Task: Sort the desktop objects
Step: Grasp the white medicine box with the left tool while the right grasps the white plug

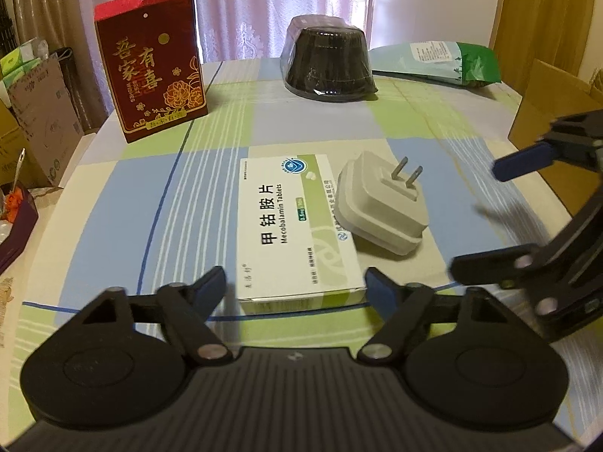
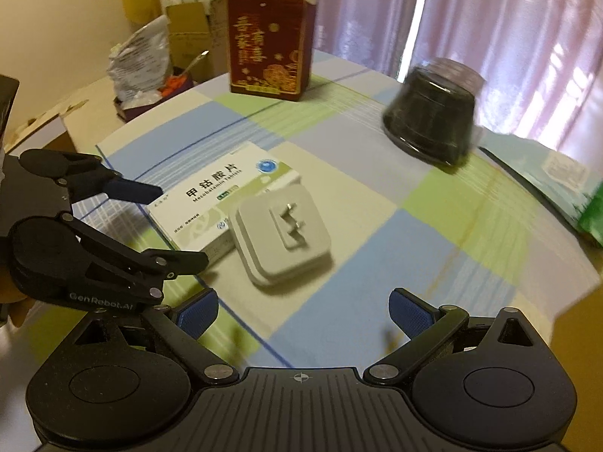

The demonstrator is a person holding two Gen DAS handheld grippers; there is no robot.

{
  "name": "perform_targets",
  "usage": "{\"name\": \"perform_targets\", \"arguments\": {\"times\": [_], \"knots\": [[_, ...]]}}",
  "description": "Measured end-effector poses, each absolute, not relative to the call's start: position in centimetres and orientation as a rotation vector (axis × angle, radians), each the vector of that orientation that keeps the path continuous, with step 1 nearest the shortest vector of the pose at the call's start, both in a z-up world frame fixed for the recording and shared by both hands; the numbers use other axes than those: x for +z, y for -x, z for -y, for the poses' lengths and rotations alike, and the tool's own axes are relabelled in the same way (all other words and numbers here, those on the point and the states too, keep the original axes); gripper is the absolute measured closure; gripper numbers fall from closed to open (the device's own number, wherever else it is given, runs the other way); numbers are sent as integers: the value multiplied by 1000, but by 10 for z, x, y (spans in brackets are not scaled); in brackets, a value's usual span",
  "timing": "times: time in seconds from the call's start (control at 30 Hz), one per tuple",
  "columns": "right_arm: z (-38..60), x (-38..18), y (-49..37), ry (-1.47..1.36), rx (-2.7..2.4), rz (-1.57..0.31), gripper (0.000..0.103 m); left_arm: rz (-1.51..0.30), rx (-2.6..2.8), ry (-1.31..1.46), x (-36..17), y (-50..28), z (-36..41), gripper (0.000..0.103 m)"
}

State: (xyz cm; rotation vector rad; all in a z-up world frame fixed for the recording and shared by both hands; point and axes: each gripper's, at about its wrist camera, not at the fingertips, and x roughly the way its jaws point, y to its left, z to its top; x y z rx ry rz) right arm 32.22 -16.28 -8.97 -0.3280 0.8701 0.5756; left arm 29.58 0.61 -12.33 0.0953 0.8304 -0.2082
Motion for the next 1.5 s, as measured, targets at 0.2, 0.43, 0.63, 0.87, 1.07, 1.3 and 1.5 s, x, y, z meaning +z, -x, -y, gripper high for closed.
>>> {"name": "perform_targets", "arguments": {"times": [0.2, 0.43, 0.63, 0.87, 1.07, 1.3, 1.5], "knots": [[149, -105, -338, 403, 660, -839, 3, -831, -187, -61, -124, -292, -14, 36], [141, -123, -347, 479, 738, -839, 9, -828, -192, -3, -124, -277, -31, 36], [134, -127, -351, 463, 772, -842, 27, -827, -197, 14, -123, -262, -39, 36], [125, -123, -340, 474, 732, -894, 30, -826, -203, 34, -122, -245, -49, 36], [136, -118, -313, 412, 601, -955, 30, -825, -201, 34, -121, -227, -47, 36], [152, -112, -262, 330, 438, -1023, 30, -832, -199, 14, -119, -189, -36, 36], [169, -105, -210, 255, 308, -1071, 30, -847, -227, -5, -113, -152, -25, 36]]}}
